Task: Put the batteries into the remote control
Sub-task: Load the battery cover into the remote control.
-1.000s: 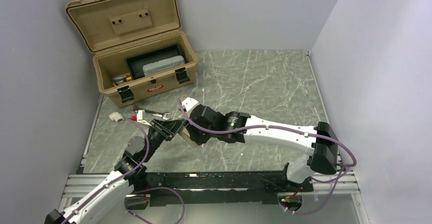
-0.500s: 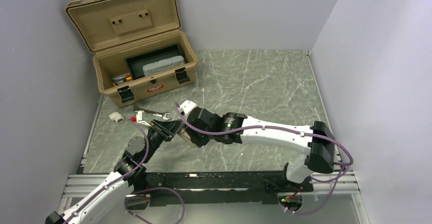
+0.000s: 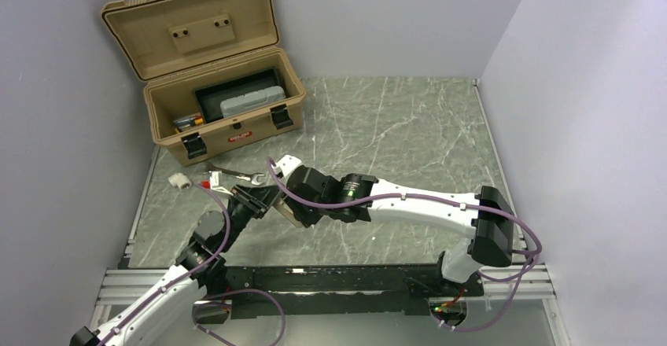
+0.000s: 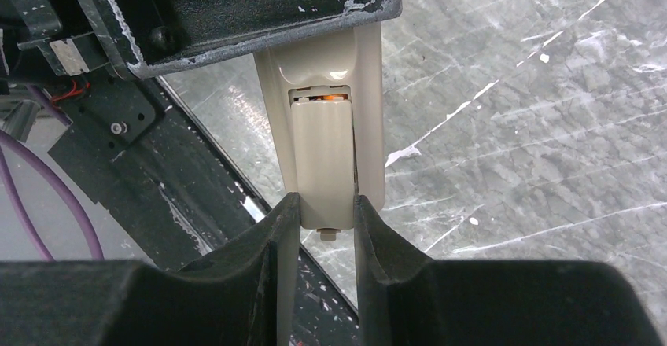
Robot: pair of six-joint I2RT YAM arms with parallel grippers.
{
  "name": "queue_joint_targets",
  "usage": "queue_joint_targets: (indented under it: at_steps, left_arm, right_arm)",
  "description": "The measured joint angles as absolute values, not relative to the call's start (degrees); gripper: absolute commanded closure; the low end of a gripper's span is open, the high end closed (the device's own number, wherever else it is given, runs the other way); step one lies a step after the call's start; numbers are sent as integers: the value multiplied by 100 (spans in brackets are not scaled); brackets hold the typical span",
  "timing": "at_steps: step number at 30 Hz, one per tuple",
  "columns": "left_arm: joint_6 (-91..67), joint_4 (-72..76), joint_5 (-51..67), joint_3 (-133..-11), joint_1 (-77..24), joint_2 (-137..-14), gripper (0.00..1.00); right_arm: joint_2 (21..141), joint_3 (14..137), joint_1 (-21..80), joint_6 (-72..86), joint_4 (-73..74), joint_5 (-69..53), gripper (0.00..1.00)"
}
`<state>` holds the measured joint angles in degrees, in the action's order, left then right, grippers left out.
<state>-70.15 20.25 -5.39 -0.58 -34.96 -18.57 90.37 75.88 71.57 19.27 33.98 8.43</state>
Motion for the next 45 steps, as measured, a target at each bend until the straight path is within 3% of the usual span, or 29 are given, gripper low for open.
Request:
queue_joint_targets:
  at_steps: [45]
  left_arm:
    - [-7120,2027,-534,-58,-3496,-1697,100]
  right_arm:
    - [8790,7581,7172,1970,3306,991,91]
